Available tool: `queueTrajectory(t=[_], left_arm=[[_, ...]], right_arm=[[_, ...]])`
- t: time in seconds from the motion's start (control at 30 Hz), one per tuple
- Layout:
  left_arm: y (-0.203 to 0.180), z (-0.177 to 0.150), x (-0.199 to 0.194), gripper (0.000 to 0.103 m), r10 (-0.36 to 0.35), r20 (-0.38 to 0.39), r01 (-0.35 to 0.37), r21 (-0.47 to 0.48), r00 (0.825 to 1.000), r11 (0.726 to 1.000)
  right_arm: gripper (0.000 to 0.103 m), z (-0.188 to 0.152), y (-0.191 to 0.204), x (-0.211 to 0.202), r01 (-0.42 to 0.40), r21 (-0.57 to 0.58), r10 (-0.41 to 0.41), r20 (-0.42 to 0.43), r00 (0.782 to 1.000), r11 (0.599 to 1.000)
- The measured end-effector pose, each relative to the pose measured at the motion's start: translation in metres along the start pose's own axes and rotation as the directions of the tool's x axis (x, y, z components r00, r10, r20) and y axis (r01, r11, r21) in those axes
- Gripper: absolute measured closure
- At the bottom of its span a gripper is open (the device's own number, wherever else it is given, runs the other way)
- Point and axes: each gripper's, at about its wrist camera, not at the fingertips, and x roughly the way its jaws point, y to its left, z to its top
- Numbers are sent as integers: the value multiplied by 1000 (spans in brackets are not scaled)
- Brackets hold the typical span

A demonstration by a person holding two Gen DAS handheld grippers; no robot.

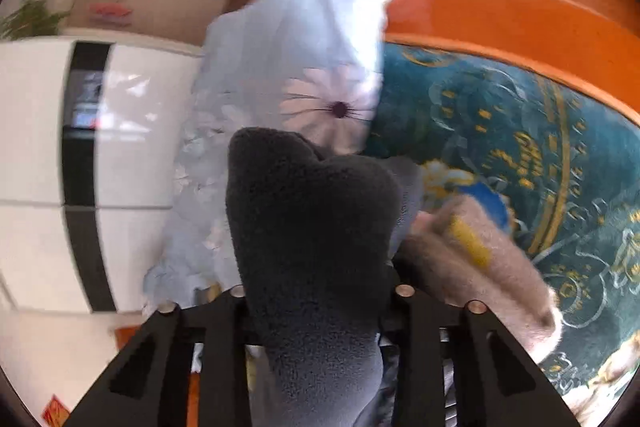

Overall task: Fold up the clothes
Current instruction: 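Lower the sweatshirt onto the pink stack and open both grippers, then press the sweatshirt flat on the stack with both open grippers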

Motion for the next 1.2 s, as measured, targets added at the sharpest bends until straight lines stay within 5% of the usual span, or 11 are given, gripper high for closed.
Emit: queueTrajectory(t=[0.1,0.2,0.4,0.47,0.53,0.67,0.83,1.0,1.07,1.2], left_arm=[[-5,-9,-15,69,-15,-19,16,69,1000,997],[5,-25,-13,69,29,-66,-22,101,997,995],[37,-41,32,65,151,-172,-137,94,973,986],[38,-44,39,63,165,-183,-148,101,969,984],[36,-47,42,62,186,-185,-165,124,965,978],[39,-44,35,55,181,-195,-166,91,964,982],[35,-44,6,45,241,-187,-221,124,952,967],[21,-35,-31,43,418,-44,-398,232,907,888],[6,-30,-28,43,447,-12,-427,275,894,861],[-38,-32,0,42,470,37,-442,413,882,796]], right_arm=[[72,-14,16,-32,-160,-55,160,11,987,986],[72,-36,11,-68,-317,-114,323,35,946,941],[72,-74,-118,-67,-190,73,184,84,979,979],[70,-84,-167,-54,-228,243,212,90,973,943],[69,-91,-186,-53,-281,312,250,135,959,908],[62,-89,-178,-58,-259,266,238,110,965,928],[51,-85,-167,-74,-162,189,155,50,987,968],[44,-83,-156,-107,95,21,-95,10,995,995],[43,-81,-142,-117,235,-74,-234,19,972,969],[43,-82,-91,-127,476,-265,-455,138,880,839]])
